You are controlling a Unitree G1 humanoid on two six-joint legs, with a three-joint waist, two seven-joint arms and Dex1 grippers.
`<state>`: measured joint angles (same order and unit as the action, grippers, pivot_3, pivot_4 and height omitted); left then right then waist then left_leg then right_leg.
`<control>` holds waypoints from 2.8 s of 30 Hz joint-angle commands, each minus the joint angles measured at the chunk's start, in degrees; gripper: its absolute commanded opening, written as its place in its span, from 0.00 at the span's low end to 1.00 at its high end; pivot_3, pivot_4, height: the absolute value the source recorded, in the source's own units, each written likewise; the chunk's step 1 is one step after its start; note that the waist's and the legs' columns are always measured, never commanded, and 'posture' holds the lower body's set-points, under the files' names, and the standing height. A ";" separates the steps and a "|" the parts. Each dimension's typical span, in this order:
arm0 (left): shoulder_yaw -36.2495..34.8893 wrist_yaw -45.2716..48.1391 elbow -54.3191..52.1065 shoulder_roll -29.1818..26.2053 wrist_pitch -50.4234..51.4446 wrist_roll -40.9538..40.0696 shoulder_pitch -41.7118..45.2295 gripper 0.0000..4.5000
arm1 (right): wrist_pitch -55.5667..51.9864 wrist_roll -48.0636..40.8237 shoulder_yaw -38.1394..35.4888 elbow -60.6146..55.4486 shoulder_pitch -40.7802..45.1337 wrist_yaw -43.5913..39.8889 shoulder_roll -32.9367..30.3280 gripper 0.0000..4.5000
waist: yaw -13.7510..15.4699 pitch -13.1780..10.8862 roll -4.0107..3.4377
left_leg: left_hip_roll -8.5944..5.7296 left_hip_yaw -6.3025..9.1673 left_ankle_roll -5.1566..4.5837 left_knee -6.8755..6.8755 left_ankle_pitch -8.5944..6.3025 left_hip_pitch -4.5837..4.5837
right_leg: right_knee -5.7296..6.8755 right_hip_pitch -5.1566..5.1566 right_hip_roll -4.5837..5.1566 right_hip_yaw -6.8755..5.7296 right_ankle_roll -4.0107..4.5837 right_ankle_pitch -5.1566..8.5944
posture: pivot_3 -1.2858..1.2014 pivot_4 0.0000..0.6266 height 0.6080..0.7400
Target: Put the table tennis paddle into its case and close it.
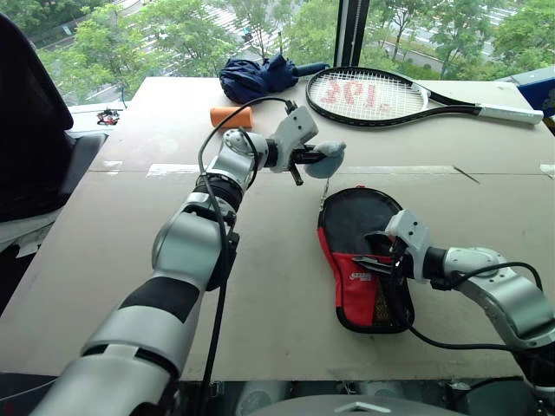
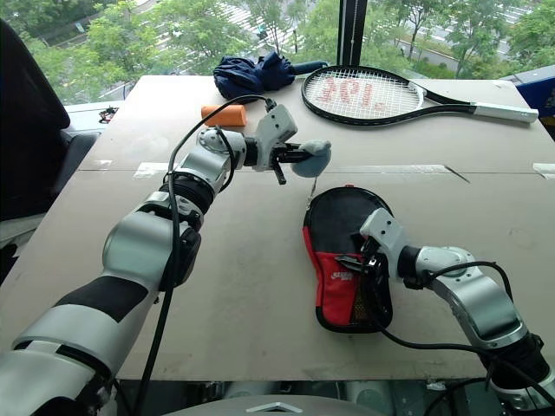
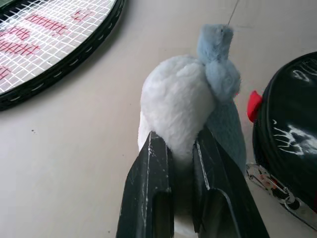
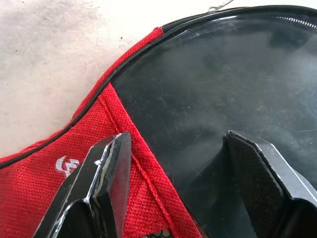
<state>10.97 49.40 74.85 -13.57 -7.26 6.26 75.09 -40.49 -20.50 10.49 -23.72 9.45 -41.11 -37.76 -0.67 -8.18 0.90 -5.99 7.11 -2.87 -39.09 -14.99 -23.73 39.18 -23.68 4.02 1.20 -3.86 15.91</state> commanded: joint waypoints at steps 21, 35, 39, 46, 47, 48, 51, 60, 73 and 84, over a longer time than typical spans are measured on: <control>-0.46 -27.23 3.60 26.91 -2.13 11.26 11.52 0.00 | -5.54 1.52 3.11 -0.45 -4.04 2.14 1.50 0.68 | 1.17 0.05 0.15 | -0.18 -0.10 0.01 -0.15 0.00 0.02 | 0.45 -0.13 0.10 0.10 -0.02 0.01 | 0.52 0.24 0.87; -9.97 4.83 1.59 33.11 -6.93 -1.34 8.19 0.00 | -5.19 1.68 3.14 -0.09 -4.42 2.79 2.71 0.68 | 1.18 0.07 0.13 | -0.17 -0.13 0.01 -0.14 0.01 0.04 | 0.47 -0.14 0.09 0.04 -0.02 0.01 | 0.52 0.24 0.87; -11.01 14.59 0.91 34.00 -5.90 -4.18 7.43 0.00 | -4.96 1.91 3.17 0.33 -4.23 2.75 2.98 0.68 | 1.14 0.07 0.12 | -0.17 -0.12 0.01 -0.14 0.01 0.04 | 0.47 -0.14 0.08 -0.04 -0.02 0.01 | 0.52 0.24 0.87; -8.38 28.75 -0.77 33.88 -4.35 -4.63 4.72 0.00 | -4.51 2.48 3.34 1.35 -3.42 2.33 3.77 0.68 | 0.83 0.09 0.10 | -0.17 -0.10 0.01 -0.14 0.01 0.04 | 0.47 -0.14 0.07 -0.04 -0.02 0.01 | 0.52 0.24 0.87; -8.42 27.94 -0.76 33.64 -4.08 -4.46 4.77 0.00 | -4.44 2.55 3.40 1.40 -3.39 2.27 3.84 0.68 | 0.79 0.09 0.10 | -0.17 -0.10 0.01 -0.14 0.01 0.04 | 0.47 -0.14 0.07 -0.04 -0.02 0.01 | 0.52 0.24 0.87; -8.59 26.71 -0.58 33.21 -3.53 -4.28 5.10 0.00 | -4.33 2.68 3.46 1.54 -3.34 2.21 3.90 0.68 | 0.77 0.09 0.10 | -0.17 -0.09 0.01 -0.14 0.01 0.04 | 0.47 -0.14 0.07 -0.05 -0.02 0.01 | 0.52 0.24 0.87; -8.96 22.23 -0.35 32.03 -3.21 -3.72 5.67 0.28 | -4.16 2.87 3.40 1.95 -3.12 1.88 4.01 0.68 | 0.45 0.09 0.10 | -0.17 -0.08 0.01 -0.15 0.01 0.05 | 0.47 -0.13 0.06 -0.06 -0.02 0.01 | 0.52 0.24 0.87; -11.60 16.32 -1.35 27.39 -8.15 -6.33 7.10 0.85 | -2.53 2.82 2.35 2.36 -3.58 0.68 3.27 0.68 | 0.18 0.09 0.09 | -0.17 -0.08 0.02 -0.18 0.02 0.08 | 0.53 -0.11 0.07 0.05 -0.02 0.01 | 0.52 0.24 0.87; -9.73 28.49 -8.68 14.24 -8.47 -6.96 -0.83 0.85 | 8.38 -3.52 -7.51 -2.00 -7.46 -5.93 2.03 0.68 | 0.10 0.09 0.08 | -0.17 -0.07 0.02 -0.18 0.02 0.05 | 0.53 -0.13 0.08 0.03 -0.02 0.01 | 0.52 0.24 0.87; -1.85 31.77 -21.14 8.70 -5.01 -4.81 -15.06 0.85 | 6.54 -11.77 -23.98 -4.03 -11.00 -9.80 -6.30 0.68 | 0.20 0.05 0.05 | -0.18 -0.04 0.02 -0.18 0.01 -0.03 | 0.51 -0.18 0.10 0.14 -0.02 0.01 | 0.52 0.24 0.87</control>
<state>8.16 81.38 57.07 -4.80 -12.68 1.15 59.74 -33.90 -30.07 -9.62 -25.91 -1.99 -50.02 -43.10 -0.46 -8.12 0.96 -6.17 7.06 -2.85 -39.27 -14.98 -23.76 39.68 -23.86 4.12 1.37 -3.87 15.93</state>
